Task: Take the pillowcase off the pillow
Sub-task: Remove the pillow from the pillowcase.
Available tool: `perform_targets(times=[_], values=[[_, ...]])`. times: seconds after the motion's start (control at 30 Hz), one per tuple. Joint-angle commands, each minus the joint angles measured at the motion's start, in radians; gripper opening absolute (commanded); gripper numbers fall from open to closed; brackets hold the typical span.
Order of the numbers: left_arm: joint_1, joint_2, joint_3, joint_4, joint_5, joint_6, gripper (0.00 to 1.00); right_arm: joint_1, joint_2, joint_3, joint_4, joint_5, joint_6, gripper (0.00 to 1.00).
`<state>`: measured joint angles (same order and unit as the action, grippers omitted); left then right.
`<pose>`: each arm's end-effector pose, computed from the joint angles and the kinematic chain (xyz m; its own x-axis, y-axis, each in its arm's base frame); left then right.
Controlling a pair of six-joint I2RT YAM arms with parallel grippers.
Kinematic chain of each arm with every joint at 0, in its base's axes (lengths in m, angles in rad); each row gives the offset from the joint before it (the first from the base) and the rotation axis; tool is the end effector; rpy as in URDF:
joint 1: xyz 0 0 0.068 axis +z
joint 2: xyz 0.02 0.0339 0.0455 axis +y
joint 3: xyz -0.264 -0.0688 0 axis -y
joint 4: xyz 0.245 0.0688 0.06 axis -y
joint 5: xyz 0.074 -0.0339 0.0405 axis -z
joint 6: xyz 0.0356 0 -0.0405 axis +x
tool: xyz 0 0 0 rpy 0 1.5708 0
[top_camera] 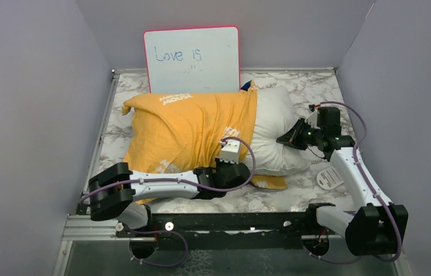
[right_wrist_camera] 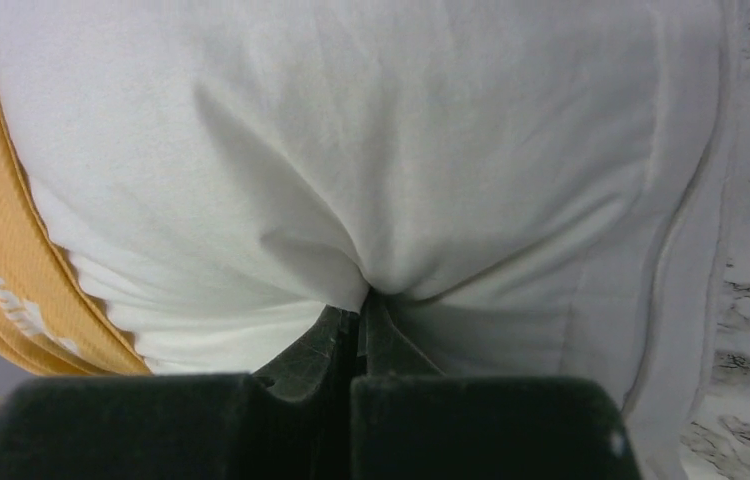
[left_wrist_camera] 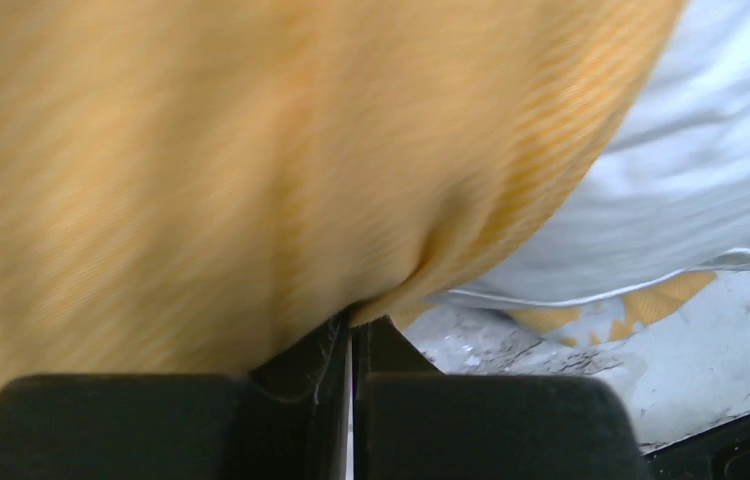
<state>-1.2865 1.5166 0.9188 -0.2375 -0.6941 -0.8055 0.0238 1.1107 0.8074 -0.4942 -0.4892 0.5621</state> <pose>0.1088 -0.2912 0.2137 -0.5893 0.0405 -0.8069 0.2777 0.9480 -0.1553 0.2277 0.0222 0.2587 -0.7914 0.4517 -0.4118 0.0859 0.7491 0.6568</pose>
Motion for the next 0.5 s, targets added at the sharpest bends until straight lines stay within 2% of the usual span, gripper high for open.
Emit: perform_targets(times=[0.0, 0.13, 0.23, 0.33, 0.47], values=[[0.01, -0.171, -0.142, -0.194, -0.124, -0.143, 0.0, -0.002, 0.02, -0.003, -0.01, 0.172, -0.004, 0.01], [0.024, -0.348, -0.26, -0.42, -0.139, -0.289, 0.0, -0.009, 0.028, 0.028, -0.021, 0.22, -0.008, 0.01], [0.031, -0.499, -0.329, -0.527, -0.132, -0.358, 0.0, -0.011, 0.028, 0.04, -0.023, 0.227, -0.01, 0.01], [0.034, -0.63, -0.371, -0.518, -0.112, -0.333, 0.0, -0.012, 0.023, 0.05, -0.026, 0.199, -0.017, 0.01], [0.035, -0.688, -0.379, -0.325, -0.04, -0.172, 0.0, -0.012, 0.003, 0.067, -0.011, 0.07, -0.066, 0.01]])
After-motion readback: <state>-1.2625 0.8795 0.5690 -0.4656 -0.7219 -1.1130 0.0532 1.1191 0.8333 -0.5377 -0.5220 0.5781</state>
